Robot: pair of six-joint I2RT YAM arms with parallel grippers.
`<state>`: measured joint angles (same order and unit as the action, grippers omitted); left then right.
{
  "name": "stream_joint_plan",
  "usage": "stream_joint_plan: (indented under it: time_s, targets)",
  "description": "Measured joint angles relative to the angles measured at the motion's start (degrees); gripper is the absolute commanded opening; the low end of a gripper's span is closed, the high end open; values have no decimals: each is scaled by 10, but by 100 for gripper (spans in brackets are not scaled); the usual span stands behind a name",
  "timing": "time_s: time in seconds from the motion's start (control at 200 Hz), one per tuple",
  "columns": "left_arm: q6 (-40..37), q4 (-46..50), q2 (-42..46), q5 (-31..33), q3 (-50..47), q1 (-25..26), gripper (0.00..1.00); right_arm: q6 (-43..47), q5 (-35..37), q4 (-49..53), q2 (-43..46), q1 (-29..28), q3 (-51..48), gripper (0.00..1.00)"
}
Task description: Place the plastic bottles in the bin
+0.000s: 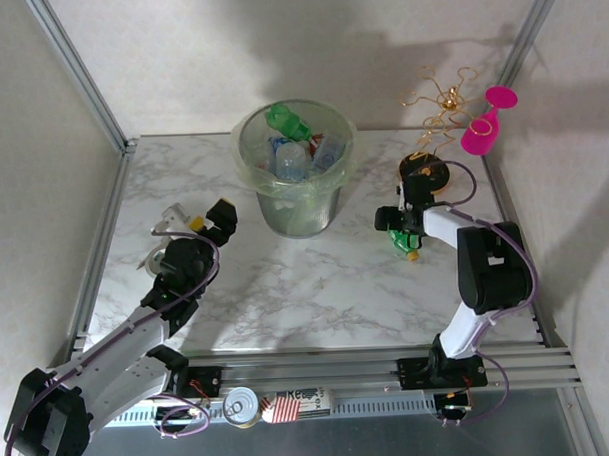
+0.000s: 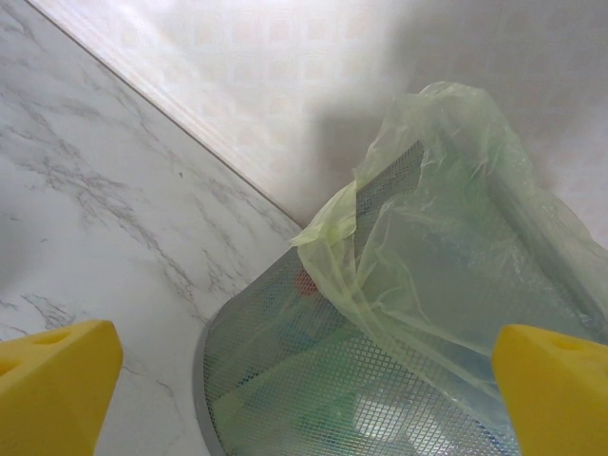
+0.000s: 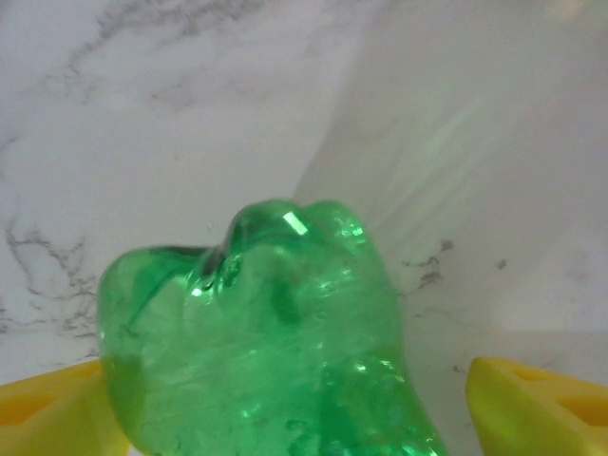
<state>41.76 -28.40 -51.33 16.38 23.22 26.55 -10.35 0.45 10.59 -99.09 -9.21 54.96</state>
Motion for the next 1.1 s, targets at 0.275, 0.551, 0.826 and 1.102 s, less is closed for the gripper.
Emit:
stream_joint_plan:
  time_s: [0.275, 0.551, 0.826, 1.102]
  targets:
    - [1, 8, 22, 16, -6, 0, 99, -3, 26, 13, -21, -16, 9, 63]
    - [5, 24, 33, 32, -17, -10, 100, -16, 11, 21, 15, -23, 10, 52]
    - [5, 28, 21, 31, -19, -29, 100, -45, -67, 10, 159, -26, 41, 49]
    - [12, 30, 6, 14, -27, -53, 100, -88, -164, -26, 214, -49, 135, 47]
